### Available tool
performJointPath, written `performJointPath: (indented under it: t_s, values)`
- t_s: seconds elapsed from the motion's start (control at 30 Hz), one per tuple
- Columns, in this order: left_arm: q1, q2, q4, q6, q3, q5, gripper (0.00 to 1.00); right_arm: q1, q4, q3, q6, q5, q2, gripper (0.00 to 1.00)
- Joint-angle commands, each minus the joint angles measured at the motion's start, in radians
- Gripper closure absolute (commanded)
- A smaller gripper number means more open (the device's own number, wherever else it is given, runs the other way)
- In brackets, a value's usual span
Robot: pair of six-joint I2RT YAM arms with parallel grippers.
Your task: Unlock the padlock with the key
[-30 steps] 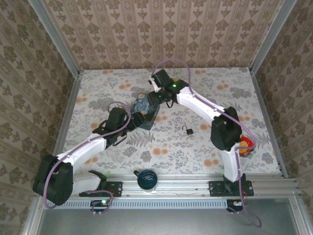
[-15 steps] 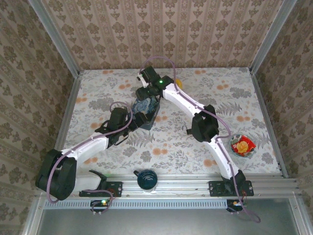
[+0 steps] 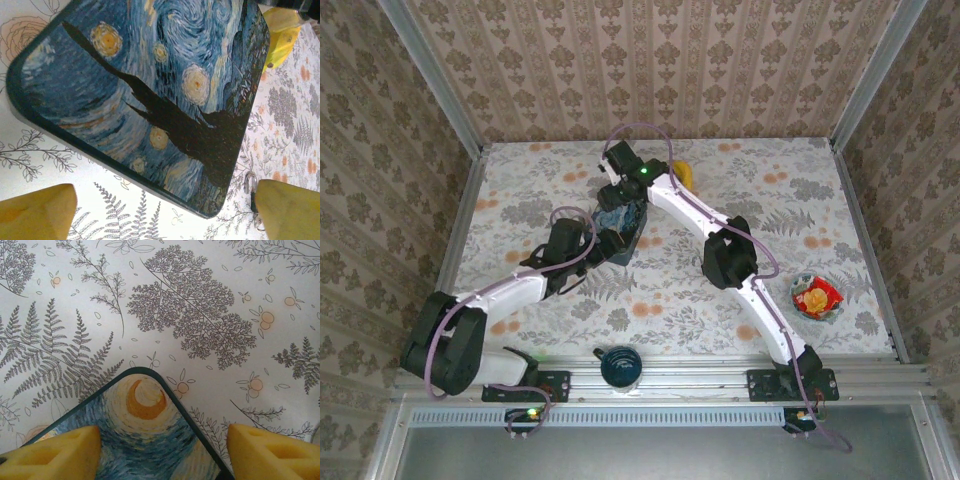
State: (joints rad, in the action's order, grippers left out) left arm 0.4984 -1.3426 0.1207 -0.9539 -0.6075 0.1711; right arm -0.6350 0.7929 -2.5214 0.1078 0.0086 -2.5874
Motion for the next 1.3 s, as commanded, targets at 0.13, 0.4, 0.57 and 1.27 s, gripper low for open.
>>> performJointPath:
  t_s: [0.13,0.4,0.57,1.27]
  values:
    - [-0.069,-0.028,0.046,0.049,-0.026,0.008,0.25,-0.011,0.001,0.268,0.073,0.007,0.146,0.38]
    - [-0.107,-0.121,0.095,0.087,-0.073,0.054,0.4,-0.022,-0.107,0.604,0.247,0.036,0.361,0.42]
    - [-0.109,-0.211,0.165,0.092,-0.124,0.118,0.5,-0.022,-0.167,0.795,0.338,0.042,0.482,0.42]
    - [-0.014,-0.329,0.276,0.031,-0.177,0.184,0.54,0.012,-0.216,1.041,0.415,0.116,0.68,0.37]
